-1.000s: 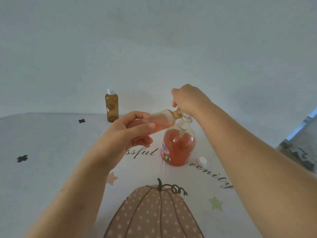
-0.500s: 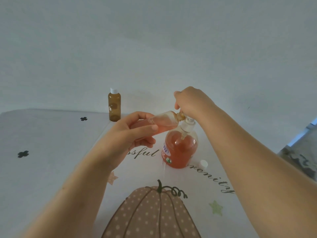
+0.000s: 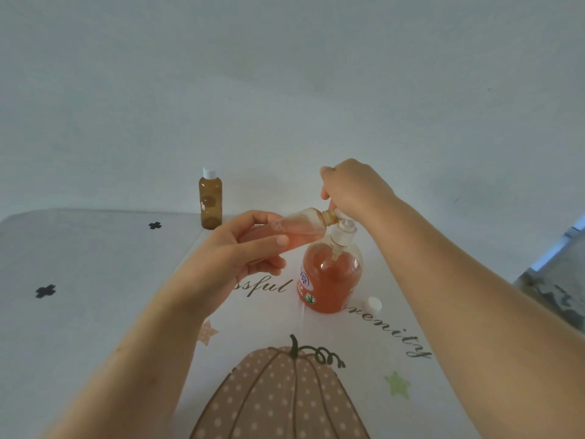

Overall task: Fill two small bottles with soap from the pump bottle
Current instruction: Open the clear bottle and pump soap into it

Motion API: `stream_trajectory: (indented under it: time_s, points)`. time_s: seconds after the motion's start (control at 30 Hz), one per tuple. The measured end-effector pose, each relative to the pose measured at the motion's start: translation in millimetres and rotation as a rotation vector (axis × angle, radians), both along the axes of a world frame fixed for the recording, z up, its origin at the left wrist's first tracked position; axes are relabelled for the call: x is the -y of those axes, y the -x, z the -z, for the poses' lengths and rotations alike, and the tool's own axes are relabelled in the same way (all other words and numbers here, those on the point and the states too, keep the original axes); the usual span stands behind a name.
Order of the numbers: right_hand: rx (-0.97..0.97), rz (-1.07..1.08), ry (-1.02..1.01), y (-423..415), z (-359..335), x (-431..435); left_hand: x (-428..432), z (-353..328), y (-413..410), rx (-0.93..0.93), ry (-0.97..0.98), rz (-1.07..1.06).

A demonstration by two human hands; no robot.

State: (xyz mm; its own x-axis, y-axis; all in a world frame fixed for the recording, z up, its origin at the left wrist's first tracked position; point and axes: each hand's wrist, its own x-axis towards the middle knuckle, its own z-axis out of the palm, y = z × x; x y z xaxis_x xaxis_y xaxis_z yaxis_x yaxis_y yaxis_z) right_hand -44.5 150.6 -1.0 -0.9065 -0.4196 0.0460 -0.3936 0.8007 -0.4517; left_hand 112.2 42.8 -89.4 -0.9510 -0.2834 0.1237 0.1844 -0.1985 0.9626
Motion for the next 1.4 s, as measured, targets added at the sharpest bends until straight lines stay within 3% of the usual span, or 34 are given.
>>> stream_trajectory:
  time_s: [0.73,1.07,1.4]
  points:
    - [0.031,-0.016,-0.014,2.4,17.2,3.2,4.4,3.8,1.9,0.027,0.031,-0.008]
    - [-0.041,-0.013,0.008,1.1,0.5,1.0,0.5,-0.6,-1.6,-0.015,0.009,-0.017]
    - [0.062,-0.006,0.014,4.0,9.3,4.9,0.9,1.4,1.3,-0.015,0.033,-0.036]
